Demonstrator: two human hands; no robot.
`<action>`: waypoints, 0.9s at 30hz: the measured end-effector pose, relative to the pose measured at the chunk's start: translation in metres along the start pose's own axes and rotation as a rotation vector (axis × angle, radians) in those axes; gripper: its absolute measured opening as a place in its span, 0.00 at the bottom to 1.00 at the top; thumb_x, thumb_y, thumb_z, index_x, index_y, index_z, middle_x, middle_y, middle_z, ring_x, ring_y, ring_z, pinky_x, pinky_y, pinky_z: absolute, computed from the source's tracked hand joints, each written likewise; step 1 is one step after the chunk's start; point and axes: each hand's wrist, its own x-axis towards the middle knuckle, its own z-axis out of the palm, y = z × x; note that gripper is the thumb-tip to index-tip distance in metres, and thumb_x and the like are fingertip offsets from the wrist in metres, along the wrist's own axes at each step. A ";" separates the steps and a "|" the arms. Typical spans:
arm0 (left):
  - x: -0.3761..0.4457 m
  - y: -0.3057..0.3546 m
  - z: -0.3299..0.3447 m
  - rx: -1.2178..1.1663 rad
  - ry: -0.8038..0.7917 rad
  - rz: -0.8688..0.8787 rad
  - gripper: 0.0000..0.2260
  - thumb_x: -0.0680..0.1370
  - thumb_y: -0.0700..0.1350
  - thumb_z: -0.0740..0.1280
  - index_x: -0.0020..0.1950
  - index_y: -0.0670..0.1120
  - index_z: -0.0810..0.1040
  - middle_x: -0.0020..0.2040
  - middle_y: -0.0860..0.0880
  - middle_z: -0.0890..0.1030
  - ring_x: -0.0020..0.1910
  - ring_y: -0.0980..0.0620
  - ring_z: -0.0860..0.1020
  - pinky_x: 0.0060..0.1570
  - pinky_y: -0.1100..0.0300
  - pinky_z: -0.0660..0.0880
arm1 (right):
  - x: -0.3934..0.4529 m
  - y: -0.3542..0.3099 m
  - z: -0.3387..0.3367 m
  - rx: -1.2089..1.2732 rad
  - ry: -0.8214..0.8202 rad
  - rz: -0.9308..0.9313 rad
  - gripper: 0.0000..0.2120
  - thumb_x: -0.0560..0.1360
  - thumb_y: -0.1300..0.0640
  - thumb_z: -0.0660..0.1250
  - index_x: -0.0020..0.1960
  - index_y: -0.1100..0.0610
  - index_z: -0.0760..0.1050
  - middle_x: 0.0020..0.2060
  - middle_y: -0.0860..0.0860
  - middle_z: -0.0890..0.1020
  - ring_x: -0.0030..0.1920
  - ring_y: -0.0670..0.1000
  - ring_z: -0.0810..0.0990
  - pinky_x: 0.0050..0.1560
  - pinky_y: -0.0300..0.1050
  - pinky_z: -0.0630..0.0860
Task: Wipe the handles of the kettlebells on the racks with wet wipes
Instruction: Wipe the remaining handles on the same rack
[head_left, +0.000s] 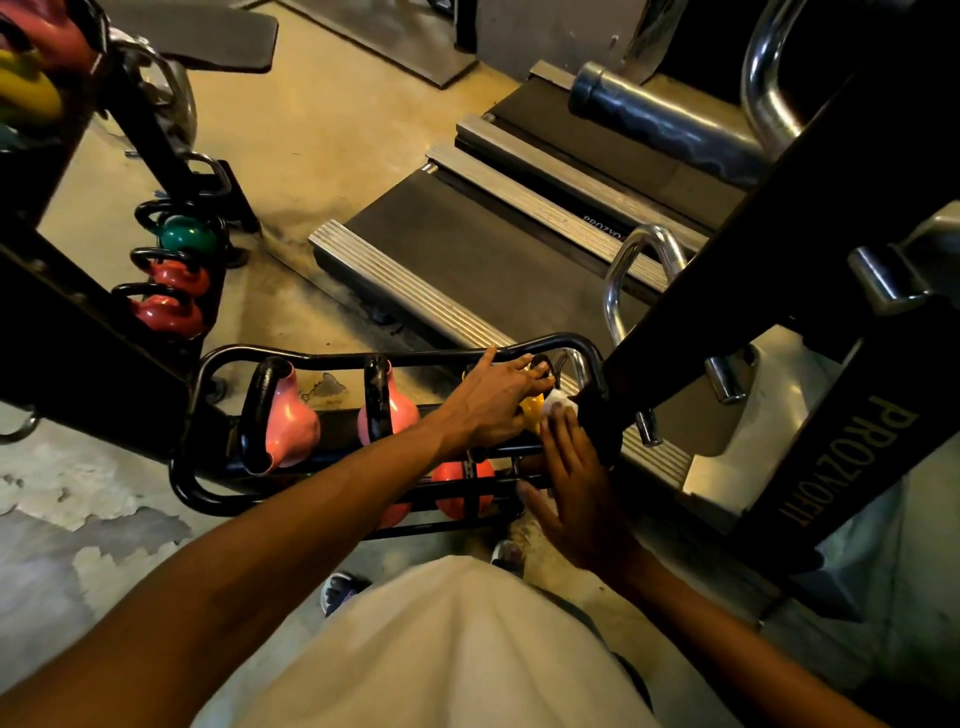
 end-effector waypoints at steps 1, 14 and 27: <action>0.000 -0.001 0.000 0.005 -0.007 0.004 0.25 0.84 0.51 0.64 0.81 0.51 0.67 0.83 0.49 0.63 0.83 0.48 0.57 0.79 0.35 0.46 | -0.003 0.006 0.005 -0.144 0.005 -0.069 0.38 0.85 0.40 0.60 0.84 0.61 0.51 0.85 0.57 0.50 0.85 0.56 0.46 0.84 0.57 0.50; 0.006 0.001 -0.006 -0.046 0.001 -0.021 0.23 0.80 0.49 0.68 0.76 0.52 0.74 0.79 0.50 0.71 0.81 0.48 0.63 0.80 0.37 0.54 | 0.038 0.040 -0.012 -0.435 -0.013 -0.553 0.31 0.85 0.40 0.60 0.73 0.66 0.75 0.73 0.63 0.75 0.80 0.65 0.63 0.79 0.68 0.58; -0.020 -0.007 -0.005 -0.261 0.161 -0.163 0.33 0.74 0.47 0.62 0.81 0.47 0.68 0.76 0.45 0.74 0.78 0.47 0.69 0.79 0.46 0.54 | 0.102 0.048 -0.019 0.060 -0.118 -0.151 0.33 0.86 0.38 0.49 0.80 0.60 0.68 0.80 0.55 0.67 0.83 0.52 0.57 0.83 0.49 0.53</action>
